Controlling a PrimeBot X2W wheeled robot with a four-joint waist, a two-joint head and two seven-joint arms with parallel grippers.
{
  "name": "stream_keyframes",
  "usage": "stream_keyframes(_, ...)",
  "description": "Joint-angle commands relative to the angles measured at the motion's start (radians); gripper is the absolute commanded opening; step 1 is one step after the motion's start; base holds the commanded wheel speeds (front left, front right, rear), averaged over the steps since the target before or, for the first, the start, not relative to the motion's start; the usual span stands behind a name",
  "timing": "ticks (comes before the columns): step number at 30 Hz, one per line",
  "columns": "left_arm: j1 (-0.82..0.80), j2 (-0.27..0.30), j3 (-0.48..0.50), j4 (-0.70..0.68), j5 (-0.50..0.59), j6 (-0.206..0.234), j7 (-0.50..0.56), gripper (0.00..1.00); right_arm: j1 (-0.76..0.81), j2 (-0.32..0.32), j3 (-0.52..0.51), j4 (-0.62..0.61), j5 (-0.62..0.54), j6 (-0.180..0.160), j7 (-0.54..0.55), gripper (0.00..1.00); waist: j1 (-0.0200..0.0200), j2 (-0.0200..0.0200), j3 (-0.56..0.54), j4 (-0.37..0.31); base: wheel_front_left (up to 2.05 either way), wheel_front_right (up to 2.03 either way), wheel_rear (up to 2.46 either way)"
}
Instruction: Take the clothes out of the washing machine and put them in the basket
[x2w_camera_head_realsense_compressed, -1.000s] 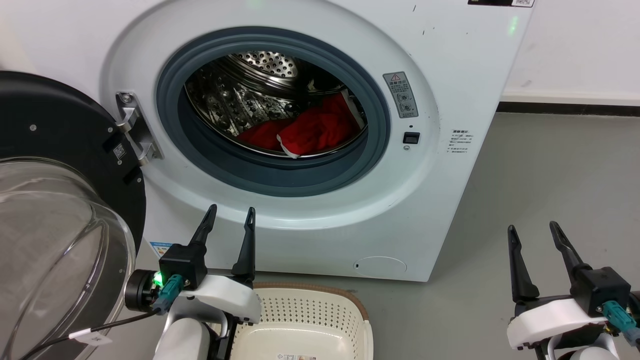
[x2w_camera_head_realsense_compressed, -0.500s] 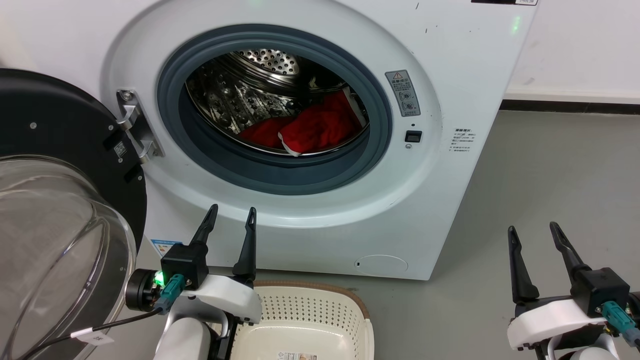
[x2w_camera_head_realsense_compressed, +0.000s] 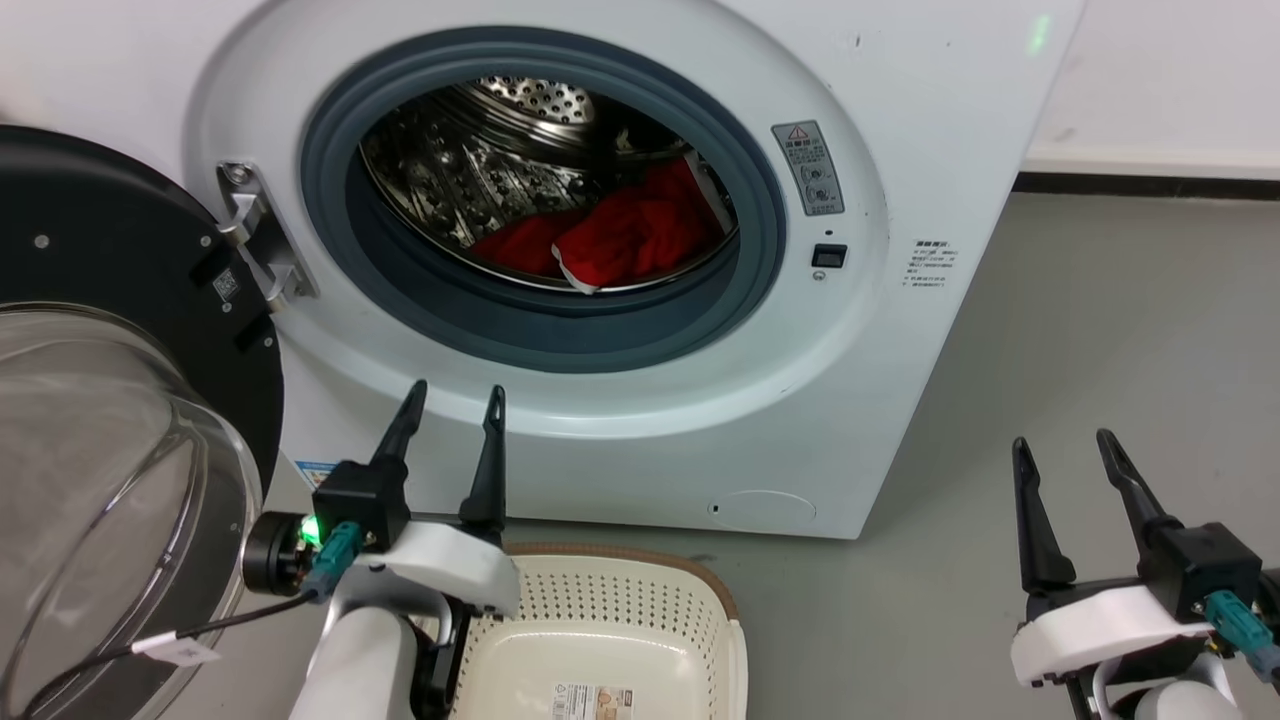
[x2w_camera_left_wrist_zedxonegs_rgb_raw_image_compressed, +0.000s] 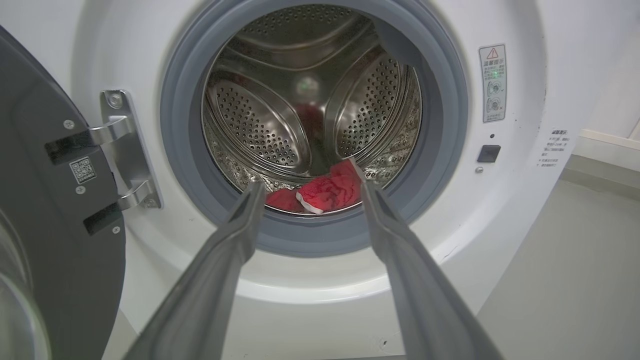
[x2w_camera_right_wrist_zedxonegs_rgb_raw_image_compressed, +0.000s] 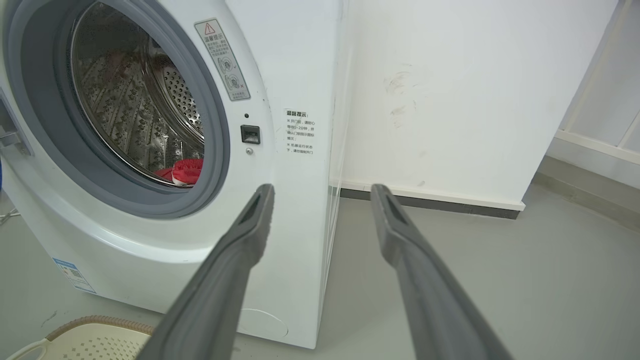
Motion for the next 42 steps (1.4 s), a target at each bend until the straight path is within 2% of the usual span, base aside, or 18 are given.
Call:
stream_keyframes(1,-0.03,0.001,0.007,0.006,0.005,0.006,-0.003,1.0,-0.019,-0.003,0.006,-0.011,0.01,0.0,0.002,1.0,0.0,0.0,0.019,-0.008,0.0,0.0,0.0)
stream_keyframes(12,-0.196,0.014,0.047,0.078,0.023,-0.003,-0.003,1.0,-0.065,-0.002,0.041,-0.073,0.024,0.0,0.006,1.0,0.0,0.0,0.129,-0.078,0.0,0.0,0.0)
stream_keyframes(18,-0.32,0.042,0.064,0.154,0.023,-0.011,-0.003,1.0,-0.097,-0.002,0.053,-0.101,0.03,0.0,0.007,1.0,0.0,0.0,0.218,-0.105,0.0,0.0,0.0)
stream_keyframes(32,-0.716,0.164,0.081,0.419,0.029,-0.026,0.021,1.0,-0.201,-0.002,0.112,-0.104,0.084,0.0,-0.025,1.0,0.0,0.0,0.464,-0.21,0.0,0.0,0.0)
stream_keyframes(42,-0.987,0.255,0.06,0.588,0.051,-0.033,0.173,1.0,-0.253,-0.001,0.165,-0.079,0.143,0.0,-0.04,1.0,0.0,0.0,0.567,-0.297,0.0,0.0,0.0)
